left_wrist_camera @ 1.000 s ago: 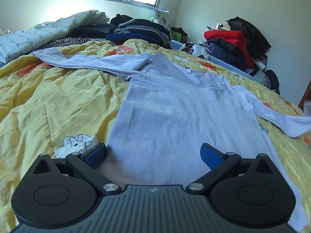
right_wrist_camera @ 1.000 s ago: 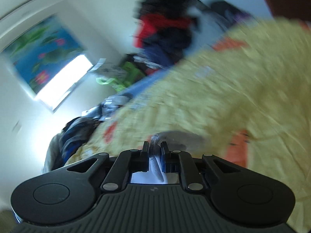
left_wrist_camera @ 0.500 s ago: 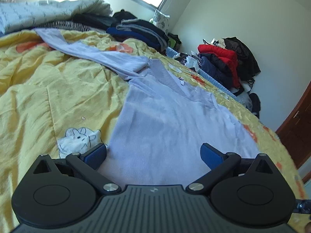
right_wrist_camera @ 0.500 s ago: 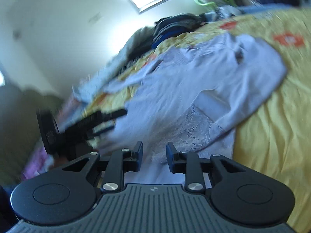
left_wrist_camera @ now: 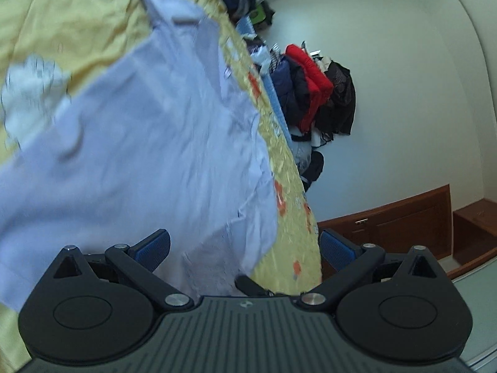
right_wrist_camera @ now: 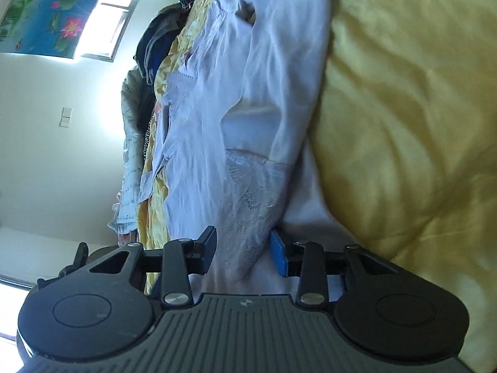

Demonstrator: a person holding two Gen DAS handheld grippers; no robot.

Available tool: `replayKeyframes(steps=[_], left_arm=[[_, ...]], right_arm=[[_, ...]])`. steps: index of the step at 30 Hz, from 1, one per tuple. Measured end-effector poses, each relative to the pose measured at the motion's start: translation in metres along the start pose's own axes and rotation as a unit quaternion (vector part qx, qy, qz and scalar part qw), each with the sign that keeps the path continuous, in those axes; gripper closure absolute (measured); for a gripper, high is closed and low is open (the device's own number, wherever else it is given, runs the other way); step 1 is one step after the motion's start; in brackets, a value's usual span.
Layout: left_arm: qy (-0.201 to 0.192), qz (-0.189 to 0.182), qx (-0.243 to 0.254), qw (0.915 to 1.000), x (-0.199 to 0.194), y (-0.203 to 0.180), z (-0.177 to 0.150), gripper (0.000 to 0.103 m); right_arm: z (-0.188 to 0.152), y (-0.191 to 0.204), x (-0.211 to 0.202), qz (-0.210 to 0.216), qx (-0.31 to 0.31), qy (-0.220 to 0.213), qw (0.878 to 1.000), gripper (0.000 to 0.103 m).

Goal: Fold small clothes

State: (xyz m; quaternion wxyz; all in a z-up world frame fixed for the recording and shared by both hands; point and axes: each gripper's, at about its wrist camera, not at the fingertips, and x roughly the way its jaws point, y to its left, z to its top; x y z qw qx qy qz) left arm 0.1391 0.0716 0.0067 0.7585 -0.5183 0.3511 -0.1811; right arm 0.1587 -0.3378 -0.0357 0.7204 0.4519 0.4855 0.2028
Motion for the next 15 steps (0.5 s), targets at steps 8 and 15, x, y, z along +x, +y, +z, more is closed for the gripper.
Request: replayKeyframes(steps=[8, 15], left_arm=[[0.027, 0.000, -0.059, 0.9979, 0.023, 0.011, -0.010, 0.000], [0.033, -0.006, -0.099, 0.9946, 0.041, 0.009, -0.011, 0.000]], right_arm=[[-0.001, 0.017, 0.013, -0.032, -0.026, -0.001, 0.999, 0.095], [0.001, 0.017, 0.000, 0.095, -0.001, -0.034, 0.995, 0.095]])
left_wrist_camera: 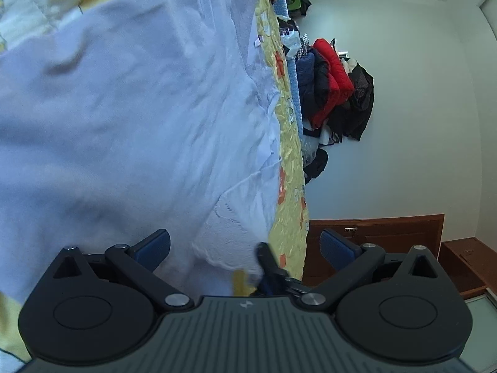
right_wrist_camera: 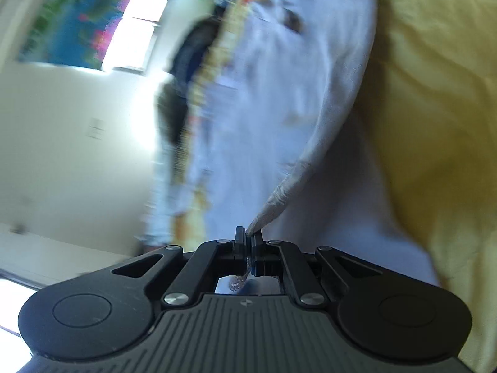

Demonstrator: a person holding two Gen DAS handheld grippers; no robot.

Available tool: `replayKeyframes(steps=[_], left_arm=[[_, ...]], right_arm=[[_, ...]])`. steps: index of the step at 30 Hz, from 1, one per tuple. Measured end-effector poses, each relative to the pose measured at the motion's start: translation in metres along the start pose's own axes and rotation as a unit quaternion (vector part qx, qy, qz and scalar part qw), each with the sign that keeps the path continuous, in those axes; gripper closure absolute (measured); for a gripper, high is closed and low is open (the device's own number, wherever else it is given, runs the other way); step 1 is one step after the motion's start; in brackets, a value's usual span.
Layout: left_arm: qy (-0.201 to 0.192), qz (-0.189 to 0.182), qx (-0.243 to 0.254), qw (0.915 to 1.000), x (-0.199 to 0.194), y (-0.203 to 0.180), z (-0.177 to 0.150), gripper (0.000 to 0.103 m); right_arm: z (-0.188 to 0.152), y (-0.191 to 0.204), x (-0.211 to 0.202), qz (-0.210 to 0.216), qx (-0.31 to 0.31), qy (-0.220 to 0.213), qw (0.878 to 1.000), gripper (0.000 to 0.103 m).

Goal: Fold small clothes

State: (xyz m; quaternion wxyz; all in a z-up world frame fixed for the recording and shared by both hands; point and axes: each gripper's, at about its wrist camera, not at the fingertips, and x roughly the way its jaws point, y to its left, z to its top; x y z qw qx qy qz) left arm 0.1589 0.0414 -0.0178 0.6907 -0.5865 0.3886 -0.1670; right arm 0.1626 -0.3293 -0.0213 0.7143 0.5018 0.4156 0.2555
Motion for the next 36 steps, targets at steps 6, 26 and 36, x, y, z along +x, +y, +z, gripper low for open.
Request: replayKeyframes(steps=[6, 26, 36], left_arm=[[0.011, -0.010, -0.040, 0.9991, 0.017, -0.003, -0.001, 0.000], [0.032, -0.043, -0.081, 0.9953, 0.021, 0.014, 0.008, 0.060], [0.053, -0.096, -0.104, 0.9885, 0.031, 0.018, -0.003, 0.023]], right_arm=[[0.005, 0.003, -0.016, 0.100, 0.035, -0.031, 0.994, 0.095], [-0.004, -0.013, -0.023, 0.149, 0.070, -0.014, 0.986, 0.095], [-0.003, -0.015, -0.024, 0.189, 0.086, -0.009, 0.978, 0.095]])
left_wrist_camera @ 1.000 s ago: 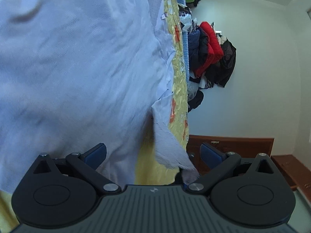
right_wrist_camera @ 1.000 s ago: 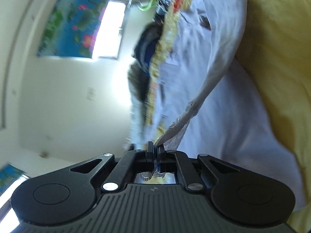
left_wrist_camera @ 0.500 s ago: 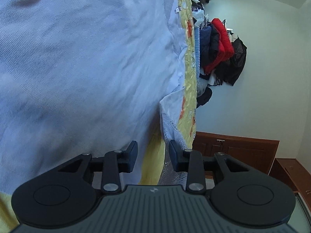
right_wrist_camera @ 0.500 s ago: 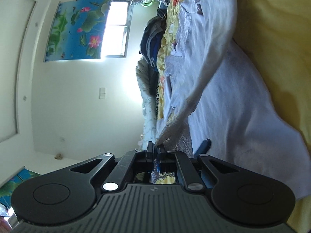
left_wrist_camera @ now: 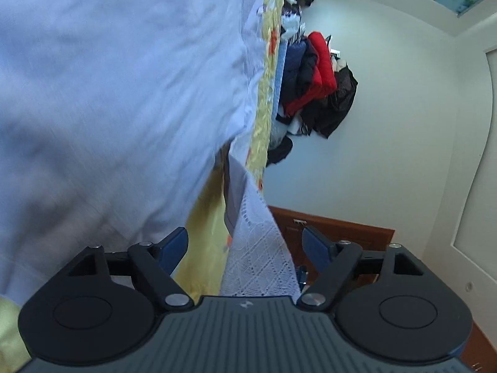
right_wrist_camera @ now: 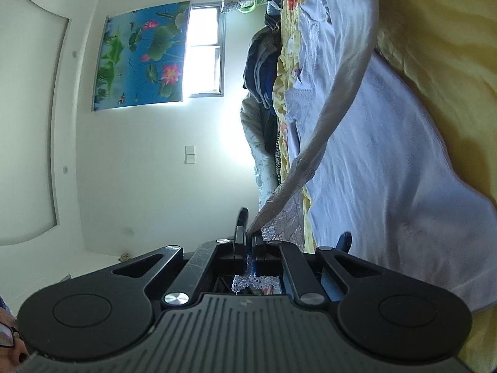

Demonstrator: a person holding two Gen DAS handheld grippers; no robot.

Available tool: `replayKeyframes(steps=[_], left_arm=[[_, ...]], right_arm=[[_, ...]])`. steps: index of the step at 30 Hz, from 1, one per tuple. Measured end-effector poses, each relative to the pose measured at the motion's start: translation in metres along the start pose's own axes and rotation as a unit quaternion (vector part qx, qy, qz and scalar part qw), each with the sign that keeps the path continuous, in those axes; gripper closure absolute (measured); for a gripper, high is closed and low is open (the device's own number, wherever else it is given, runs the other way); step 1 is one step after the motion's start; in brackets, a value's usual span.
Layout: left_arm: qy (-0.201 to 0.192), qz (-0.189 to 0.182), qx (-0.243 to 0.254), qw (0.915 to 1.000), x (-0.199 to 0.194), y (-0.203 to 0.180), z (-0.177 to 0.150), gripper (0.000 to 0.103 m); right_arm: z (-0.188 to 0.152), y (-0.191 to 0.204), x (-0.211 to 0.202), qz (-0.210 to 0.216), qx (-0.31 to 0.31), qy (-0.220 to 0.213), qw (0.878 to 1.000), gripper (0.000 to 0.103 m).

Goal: Fold small clothes

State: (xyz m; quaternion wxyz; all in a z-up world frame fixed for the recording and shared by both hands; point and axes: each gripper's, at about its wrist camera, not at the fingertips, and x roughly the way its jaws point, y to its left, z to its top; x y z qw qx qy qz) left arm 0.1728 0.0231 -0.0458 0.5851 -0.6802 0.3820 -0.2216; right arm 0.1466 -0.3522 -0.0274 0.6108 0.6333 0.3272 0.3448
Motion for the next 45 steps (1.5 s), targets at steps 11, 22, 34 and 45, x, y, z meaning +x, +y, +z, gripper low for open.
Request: replayKeyframes(steps=[11, 22, 34, 45], left_arm=[[0.004, 0.031, 0.015, 0.9994, 0.008, -0.002, 0.004, 0.092], [-0.094, 0.084, 0.214, 0.9686, -0.078, -0.055, -0.001, 0.102], [-0.118, 0.202, 0.218, 0.9476, -0.109, -0.016, 0.012, 0.102], [-0.159, 0.233, 0.208, 0.9365, -0.145, -0.007, 0.013, 0.103]], right_arm=[[0.000, 0.003, -0.007, -0.021, -0.025, 0.009, 0.999, 0.095], [-0.033, 0.004, 0.034, -0.088, -0.081, 0.089, 0.989, 0.095], [-0.049, 0.003, 0.053, -0.161, -0.103, 0.150, 0.970, 0.062], [0.130, 0.051, 0.045, -0.296, -0.192, -0.046, 0.934, 0.054]])
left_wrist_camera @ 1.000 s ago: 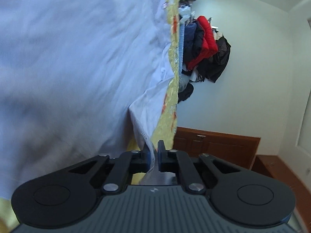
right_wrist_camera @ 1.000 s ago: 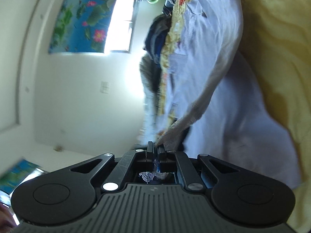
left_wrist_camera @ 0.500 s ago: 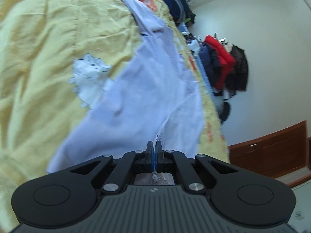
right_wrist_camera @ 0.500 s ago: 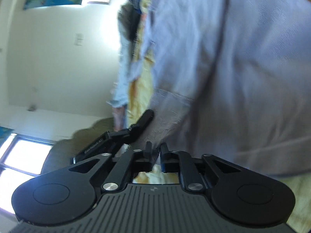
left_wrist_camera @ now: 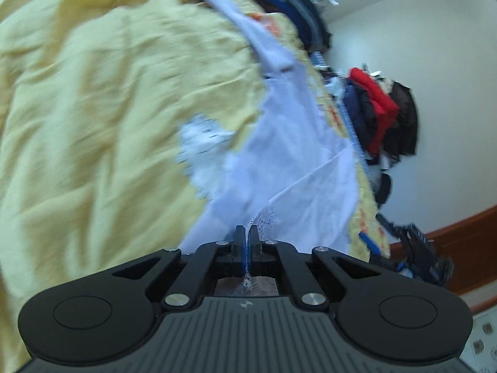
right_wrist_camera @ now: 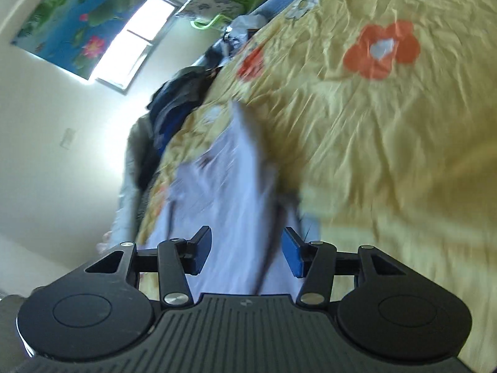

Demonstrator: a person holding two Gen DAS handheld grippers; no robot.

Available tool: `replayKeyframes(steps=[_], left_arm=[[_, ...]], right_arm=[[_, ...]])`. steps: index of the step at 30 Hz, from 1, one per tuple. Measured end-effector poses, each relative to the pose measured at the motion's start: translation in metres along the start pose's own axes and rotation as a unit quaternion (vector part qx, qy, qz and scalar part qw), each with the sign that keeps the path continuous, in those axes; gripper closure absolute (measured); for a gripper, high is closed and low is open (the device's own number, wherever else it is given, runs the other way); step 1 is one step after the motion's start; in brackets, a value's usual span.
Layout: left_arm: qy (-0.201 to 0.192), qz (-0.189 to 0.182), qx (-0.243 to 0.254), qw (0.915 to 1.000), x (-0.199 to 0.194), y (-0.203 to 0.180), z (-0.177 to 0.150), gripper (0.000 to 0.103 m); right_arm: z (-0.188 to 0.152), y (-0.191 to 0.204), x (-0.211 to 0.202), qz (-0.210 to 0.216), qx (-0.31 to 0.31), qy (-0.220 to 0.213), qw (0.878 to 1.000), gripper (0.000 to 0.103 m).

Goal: Fold small clothes

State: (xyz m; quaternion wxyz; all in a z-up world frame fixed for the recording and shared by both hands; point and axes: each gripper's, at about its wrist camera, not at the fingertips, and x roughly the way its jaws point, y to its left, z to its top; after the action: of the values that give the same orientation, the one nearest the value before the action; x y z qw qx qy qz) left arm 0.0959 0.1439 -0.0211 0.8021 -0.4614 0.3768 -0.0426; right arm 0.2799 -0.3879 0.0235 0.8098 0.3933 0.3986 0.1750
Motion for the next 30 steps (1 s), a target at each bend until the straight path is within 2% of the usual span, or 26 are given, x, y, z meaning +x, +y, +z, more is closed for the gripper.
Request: replayKeyframes(steps=[4, 11, 14, 15, 17, 20, 21, 22, 24, 26, 30], left_arm=[[0.001, 0.005, 0.022, 0.9997, 0.003, -0.006, -0.004, 0.103], [-0.003, -0.006, 0.031, 0.9995, 0.004, -0.001, -0.006, 0.102], [-0.003, -0.008, 0.028, 0.9996, 0.004, 0.000, -0.006, 0.102], [-0.002, -0.009, 0.027, 0.9996, 0.004, 0.000, -0.006, 0.102], [-0.001, -0.011, 0.026, 0.9996, 0.004, 0.000, -0.006, 0.102], [-0.001, -0.013, 0.024, 0.9996, 0.005, 0.001, -0.005, 0.102], [0.000, -0.013, 0.023, 0.9996, 0.005, 0.001, -0.005, 0.102], [0.000, -0.014, 0.023, 0.9996, 0.004, 0.002, -0.005, 0.102], [0.003, -0.016, 0.021, 0.9996, 0.005, 0.003, -0.003, 0.102], [0.006, -0.018, 0.020, 0.9996, 0.004, 0.004, -0.002, 0.102], [0.005, -0.022, 0.020, 0.9995, 0.005, 0.006, -0.001, 0.102]], right_arm=[[0.018, -0.003, 0.032, 0.002, 0.019, 0.019, 1.000, 0.063], [0.029, -0.009, 0.077, 0.048, 0.101, 0.041, 0.993, 0.063], [0.034, -0.023, 0.091, 0.078, 0.163, 0.044, 0.983, 0.060], [0.036, -0.025, 0.093, 0.089, 0.180, 0.034, 0.979, 0.060], [0.038, -0.026, 0.088, 0.105, 0.194, -0.016, 0.975, 0.058], [0.040, -0.031, 0.086, 0.101, 0.215, -0.050, 0.970, 0.057], [0.040, -0.032, 0.089, 0.094, 0.217, -0.043, 0.971, 0.056], [0.038, -0.034, 0.093, 0.089, 0.213, -0.026, 0.973, 0.050], [0.035, -0.031, 0.097, 0.075, 0.181, 0.000, 0.981, 0.049], [0.033, -0.030, 0.090, 0.070, 0.169, 0.008, 0.983, 0.049], [0.032, -0.020, 0.047, 0.069, 0.142, -0.041, 0.987, 0.047]])
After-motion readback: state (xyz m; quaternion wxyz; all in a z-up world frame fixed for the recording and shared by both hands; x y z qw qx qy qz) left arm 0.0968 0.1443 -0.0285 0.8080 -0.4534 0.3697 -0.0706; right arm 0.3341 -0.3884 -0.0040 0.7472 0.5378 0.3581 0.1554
